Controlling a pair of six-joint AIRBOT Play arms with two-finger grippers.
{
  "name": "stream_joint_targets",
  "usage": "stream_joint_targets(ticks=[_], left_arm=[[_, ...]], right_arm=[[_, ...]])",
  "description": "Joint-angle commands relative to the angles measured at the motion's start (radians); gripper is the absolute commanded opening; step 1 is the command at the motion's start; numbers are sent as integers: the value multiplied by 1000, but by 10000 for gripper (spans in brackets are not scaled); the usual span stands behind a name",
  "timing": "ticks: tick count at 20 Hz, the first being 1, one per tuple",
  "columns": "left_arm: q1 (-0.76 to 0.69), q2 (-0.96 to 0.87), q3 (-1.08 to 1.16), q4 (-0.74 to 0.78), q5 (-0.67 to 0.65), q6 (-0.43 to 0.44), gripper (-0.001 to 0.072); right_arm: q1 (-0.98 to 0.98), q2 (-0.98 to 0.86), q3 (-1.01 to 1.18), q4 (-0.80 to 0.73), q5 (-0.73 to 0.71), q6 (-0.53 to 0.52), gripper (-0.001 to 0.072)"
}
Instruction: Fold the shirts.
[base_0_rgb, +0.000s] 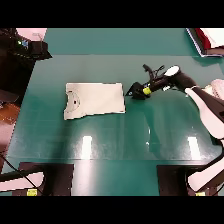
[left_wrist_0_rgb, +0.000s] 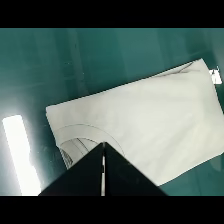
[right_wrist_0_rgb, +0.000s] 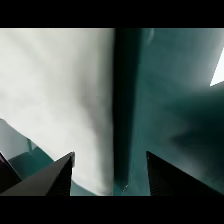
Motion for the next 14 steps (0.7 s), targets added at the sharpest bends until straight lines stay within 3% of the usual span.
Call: stream_joint_targets(ticks=[1,7,9,10,11,12,14], left_arm=[[1,1,0,-1,1,0,26],[1,1,0,-2,-3,0,26],[1,1,0,-6,-3,0,26],[1,1,0,-14,-3,0,26],[1,1,0,-26,-4,0,26],[0,1,0,-40,-3,0,26],[-13,1,0,-53,-4,0,26]], right_arm=[[74,-93,57,60,-9,1,533],[221,-189,254,59,-106,2,522],[232,-189,288,59,-168,2,374],[232,-189,305,58,-179,2,251],[225,-189,320,56,-184,1,68],[216,-189,332,56,-183,2,17],[187,-172,337,55,-182,8,17]])
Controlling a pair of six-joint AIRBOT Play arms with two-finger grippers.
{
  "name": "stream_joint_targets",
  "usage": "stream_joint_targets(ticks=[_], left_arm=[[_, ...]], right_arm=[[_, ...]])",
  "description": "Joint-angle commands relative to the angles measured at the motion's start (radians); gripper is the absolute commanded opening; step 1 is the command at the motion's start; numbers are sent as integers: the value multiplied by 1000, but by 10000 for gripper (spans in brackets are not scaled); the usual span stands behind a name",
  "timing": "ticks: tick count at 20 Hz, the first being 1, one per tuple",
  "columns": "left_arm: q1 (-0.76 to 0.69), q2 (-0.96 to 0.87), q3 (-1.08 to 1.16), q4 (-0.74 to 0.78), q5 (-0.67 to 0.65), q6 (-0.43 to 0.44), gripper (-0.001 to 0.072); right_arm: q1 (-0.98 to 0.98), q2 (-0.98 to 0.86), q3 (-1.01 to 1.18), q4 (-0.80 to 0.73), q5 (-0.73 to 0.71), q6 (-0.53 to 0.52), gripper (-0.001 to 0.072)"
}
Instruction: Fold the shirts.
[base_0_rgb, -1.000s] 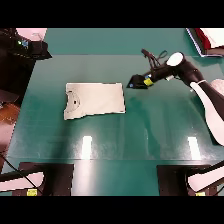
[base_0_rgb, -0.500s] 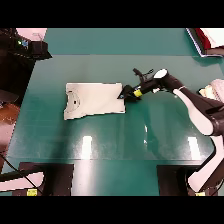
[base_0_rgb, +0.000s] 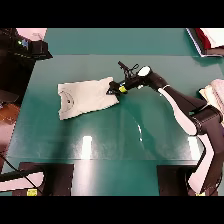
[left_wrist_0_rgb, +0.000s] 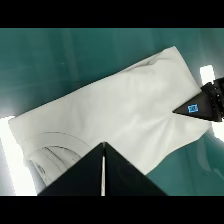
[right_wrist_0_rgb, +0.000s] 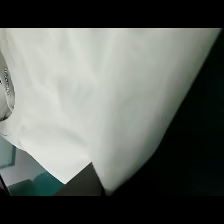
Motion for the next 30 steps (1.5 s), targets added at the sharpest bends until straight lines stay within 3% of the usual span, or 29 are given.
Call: stream_joint_targets(ticks=[1,7,11,14,20,25,30], left_arm=[[-18,0,0,-25,-5,-1,26],[-114,0,0,-22,-14,0,26],[-170,0,0,-25,-8,-1,26],[-188,0,0,-26,13,-2,26],[-192,0,0,-31,23,-38,26],[-192,0,0,-32,21,-39,26],[-192,0,0,-32,22,-39,26]], right_arm=[[-42,27,28,3,-28,17,16],[-313,207,28,-14,26,22,16],[-561,356,28,-280,97,143,16],[-743,420,29,-400,162,158,16],[-1009,439,29,-394,185,158,15],[-1092,440,60,-385,148,157,16],[-1143,468,245,-390,180,146,16]])
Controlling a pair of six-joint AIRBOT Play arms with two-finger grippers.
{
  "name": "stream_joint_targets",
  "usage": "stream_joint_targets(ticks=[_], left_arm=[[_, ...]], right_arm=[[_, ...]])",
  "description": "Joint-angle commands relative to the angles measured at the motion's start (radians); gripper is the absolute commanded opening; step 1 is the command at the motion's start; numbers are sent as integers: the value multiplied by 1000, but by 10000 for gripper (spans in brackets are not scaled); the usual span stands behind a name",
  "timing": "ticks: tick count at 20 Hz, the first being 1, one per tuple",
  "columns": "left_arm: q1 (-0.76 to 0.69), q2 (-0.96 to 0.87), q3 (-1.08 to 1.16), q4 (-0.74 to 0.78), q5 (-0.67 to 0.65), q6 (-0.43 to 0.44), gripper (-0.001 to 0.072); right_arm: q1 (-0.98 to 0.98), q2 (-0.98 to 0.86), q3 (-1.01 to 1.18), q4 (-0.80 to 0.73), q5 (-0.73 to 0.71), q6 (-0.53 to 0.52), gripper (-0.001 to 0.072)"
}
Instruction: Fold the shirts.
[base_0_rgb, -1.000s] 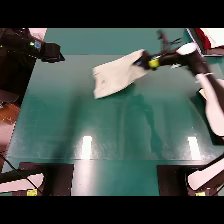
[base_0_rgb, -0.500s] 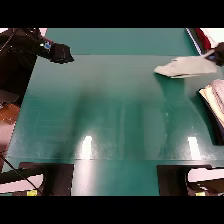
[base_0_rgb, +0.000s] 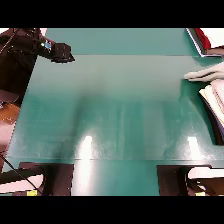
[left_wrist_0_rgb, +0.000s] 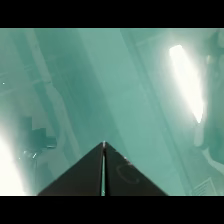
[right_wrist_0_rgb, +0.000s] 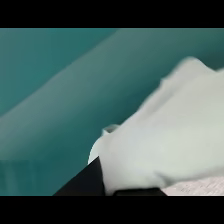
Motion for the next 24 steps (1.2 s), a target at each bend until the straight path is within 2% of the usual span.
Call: stream_joint_targets(ticks=[1,4,8,11,15,17,18,19,20,21,22,24], left_arm=[[-1,1,0,0,0,-1,26],[-1,1,0,0,-1,2,26],[-1,1,0,0,-3,3,26],[-1,1,0,0,-4,3,26],[-1,1,0,1,-3,12,26],[-1,1,0,1,-3,46,26],[-1,1,0,1,-3,50,26],[-1,1,0,0,-3,56,26],[-1,1,0,1,-3,56,26],[-1,1,0,1,-3,57,26],[-1,1,0,0,-3,58,26],[-1,1,0,0,-2,63,26]], right_arm=[[-47,32,107,-4,16,-10,15],[-102,98,94,-5,25,-10,15],[-187,204,-31,-11,64,-12,15],[-249,280,-153,-16,99,-53,16],[-311,380,-321,-256,161,-59,18],[-348,434,-410,-367,182,-58,19],[-371,459,-454,-417,182,-58,37],[-391,480,-491,-459,181,-58,190],[-415,502,-527,-493,178,-58,449],[-438,522,-562,-511,163,-58,628],[-469,540,-594,-505,157,-58,670],[-508,558,-628,-444,166,-50,670]])
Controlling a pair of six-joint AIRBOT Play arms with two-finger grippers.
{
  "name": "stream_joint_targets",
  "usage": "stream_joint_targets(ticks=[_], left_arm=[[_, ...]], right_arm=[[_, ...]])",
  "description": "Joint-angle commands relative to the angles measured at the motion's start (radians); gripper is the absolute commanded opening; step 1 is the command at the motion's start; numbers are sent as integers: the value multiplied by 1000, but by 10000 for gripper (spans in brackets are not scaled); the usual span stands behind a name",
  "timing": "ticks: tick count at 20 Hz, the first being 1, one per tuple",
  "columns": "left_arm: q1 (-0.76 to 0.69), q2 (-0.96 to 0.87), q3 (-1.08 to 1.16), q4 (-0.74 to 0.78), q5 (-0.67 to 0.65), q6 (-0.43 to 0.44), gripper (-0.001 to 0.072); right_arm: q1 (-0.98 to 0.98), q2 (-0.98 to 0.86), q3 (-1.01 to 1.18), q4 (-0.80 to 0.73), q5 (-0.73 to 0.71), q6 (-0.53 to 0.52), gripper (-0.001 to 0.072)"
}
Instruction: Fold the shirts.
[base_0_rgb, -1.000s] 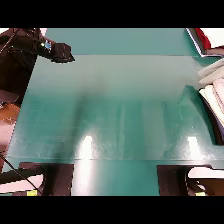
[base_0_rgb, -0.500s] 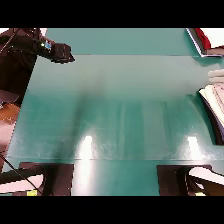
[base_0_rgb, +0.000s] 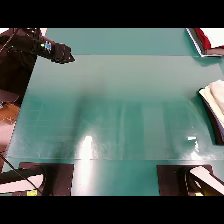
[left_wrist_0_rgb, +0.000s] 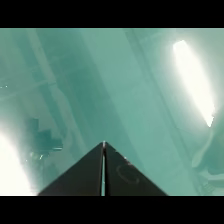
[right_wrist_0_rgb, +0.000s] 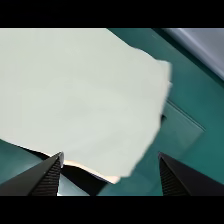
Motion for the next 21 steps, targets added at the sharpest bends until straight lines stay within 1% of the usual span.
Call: stream_joint_targets(ticks=[1,3,4,5,6,7,8,10,11,15,18,21], left_arm=[[-1,1,0,-1,2,10,26],[-1,1,0,-1,1,10,26],[-1,1,0,-1,1,10,26],[-1,1,0,-1,1,9,26],[-1,1,0,0,-5,5,26],[-1,1,0,-3,-32,-3,26],[-1,1,0,-4,-51,-1,27],[-1,1,0,-4,-41,-1,27],[-1,1,0,-4,-38,-1,27],[-1,1,0,-4,-39,-1,27],[-1,1,0,-4,-39,-1,27],[-1,1,0,-4,-39,-1,26]], right_arm=[[-63,47,-84,74,-5,7,669],[-50,46,-85,269,-23,6,660],[-22,46,-85,381,-33,6,643],[16,46,-85,472,-35,6,642],[70,46,-85,541,-36,6,641],[137,46,-85,580,-38,6,609],[203,46,-85,596,-45,6,487],[340,46,-85,595,-63,6,123],[402,46,-85,594,-74,5,18],[573,46,-85,594,-109,5,18],[624,46,-85,588,-107,5,18],[633,46,-85,589,-104,5,18]])
